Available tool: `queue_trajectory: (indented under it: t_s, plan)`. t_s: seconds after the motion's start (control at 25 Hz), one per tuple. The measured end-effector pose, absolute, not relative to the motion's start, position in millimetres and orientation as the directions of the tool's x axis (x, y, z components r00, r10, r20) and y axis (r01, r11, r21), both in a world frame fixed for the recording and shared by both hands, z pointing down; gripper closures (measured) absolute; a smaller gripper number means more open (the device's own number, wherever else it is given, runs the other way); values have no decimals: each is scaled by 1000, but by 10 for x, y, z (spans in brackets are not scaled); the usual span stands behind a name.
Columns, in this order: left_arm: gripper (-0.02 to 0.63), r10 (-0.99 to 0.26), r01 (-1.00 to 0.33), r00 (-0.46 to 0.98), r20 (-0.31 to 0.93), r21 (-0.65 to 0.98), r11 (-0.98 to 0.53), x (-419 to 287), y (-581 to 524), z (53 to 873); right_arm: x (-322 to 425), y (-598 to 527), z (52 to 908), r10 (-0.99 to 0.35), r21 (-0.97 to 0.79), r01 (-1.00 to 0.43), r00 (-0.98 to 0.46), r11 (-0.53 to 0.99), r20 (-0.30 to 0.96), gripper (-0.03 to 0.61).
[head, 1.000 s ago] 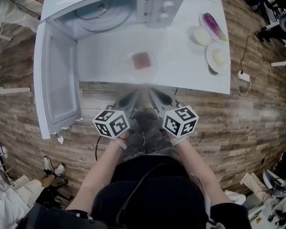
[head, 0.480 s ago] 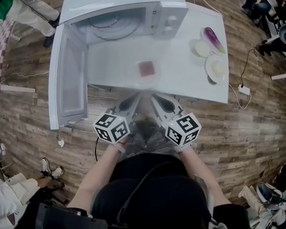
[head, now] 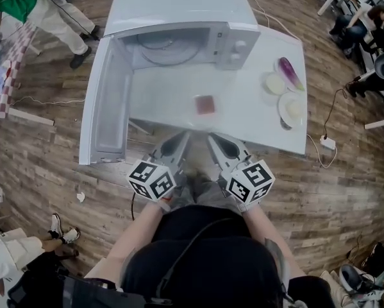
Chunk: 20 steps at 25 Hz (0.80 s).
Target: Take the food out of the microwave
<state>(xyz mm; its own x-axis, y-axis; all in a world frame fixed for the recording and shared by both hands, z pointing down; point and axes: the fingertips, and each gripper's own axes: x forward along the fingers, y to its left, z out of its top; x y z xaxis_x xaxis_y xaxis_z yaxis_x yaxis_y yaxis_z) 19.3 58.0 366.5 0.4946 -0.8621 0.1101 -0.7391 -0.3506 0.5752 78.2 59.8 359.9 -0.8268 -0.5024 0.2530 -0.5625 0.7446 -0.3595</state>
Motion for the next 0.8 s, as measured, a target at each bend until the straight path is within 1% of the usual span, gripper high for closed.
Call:
queue_trajectory:
  t_s: [0.12,0.28,0.52,0.8]
  plan:
    - [603,-875,-755,477,86,549,-358,139,570,3559,719,596,3528,-491,-360,-543,-840,759,232,558]
    - [603,-887,-772,453,85,535,-343,52,588,3516,595,614,3472,-456,-355,-503,-864,788,212,558]
    - [603,-897,-789,426,117,533,-306,-19,666,3603,484,686,3467,-414,-351,-460,-888,816,201,558]
    - [603,-900,-795,408,155,544,-267,0,754,3740,508,740,3539,-410,-358,-460,-888,813,210,558]
